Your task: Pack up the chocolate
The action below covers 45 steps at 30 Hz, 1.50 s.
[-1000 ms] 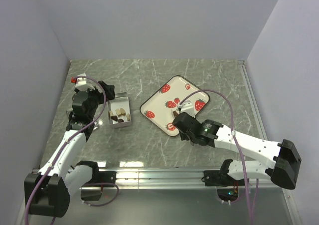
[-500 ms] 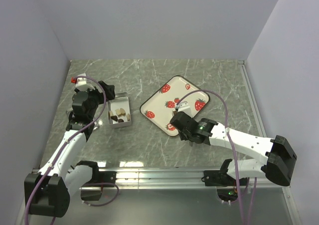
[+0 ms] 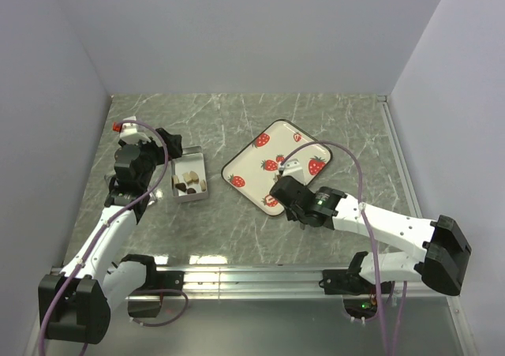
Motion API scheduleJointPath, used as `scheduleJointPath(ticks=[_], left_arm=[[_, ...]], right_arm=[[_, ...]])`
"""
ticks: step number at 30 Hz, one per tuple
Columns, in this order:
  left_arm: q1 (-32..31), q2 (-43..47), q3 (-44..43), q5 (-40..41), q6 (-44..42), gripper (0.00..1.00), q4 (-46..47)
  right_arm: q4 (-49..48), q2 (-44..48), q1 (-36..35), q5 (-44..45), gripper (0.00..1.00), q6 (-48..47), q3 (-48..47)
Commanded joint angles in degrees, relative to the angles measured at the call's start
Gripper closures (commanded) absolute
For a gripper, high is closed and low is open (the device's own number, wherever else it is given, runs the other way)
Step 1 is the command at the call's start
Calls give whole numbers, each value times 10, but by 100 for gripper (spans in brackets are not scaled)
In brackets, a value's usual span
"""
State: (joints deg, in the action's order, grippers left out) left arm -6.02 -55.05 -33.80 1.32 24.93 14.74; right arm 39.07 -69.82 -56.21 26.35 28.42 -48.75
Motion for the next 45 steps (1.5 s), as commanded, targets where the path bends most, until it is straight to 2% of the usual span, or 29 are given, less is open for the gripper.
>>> scheduleJointPath(ticks=[1, 10, 20, 34, 45], left_arm=[[-2, 1, -23, -9, 2, 1, 22], [-3, 1, -23, -9, 2, 1, 22], [-6, 3, -23, -6, 0, 1, 20], [-9, 11, -17, 3, 2, 1, 17], [-13, 8, -17, 8, -1, 1, 16]], right_arm=[[-9, 26, 5, 31, 71, -3, -35], [-22, -3, 4, 27, 72, -42, -103], [-36, -92, -26, 13, 72, -94, -214], [-71, -251, -73, -68, 72, -185, -389], [-72, -326, -80, -113, 69, -217, -458]])
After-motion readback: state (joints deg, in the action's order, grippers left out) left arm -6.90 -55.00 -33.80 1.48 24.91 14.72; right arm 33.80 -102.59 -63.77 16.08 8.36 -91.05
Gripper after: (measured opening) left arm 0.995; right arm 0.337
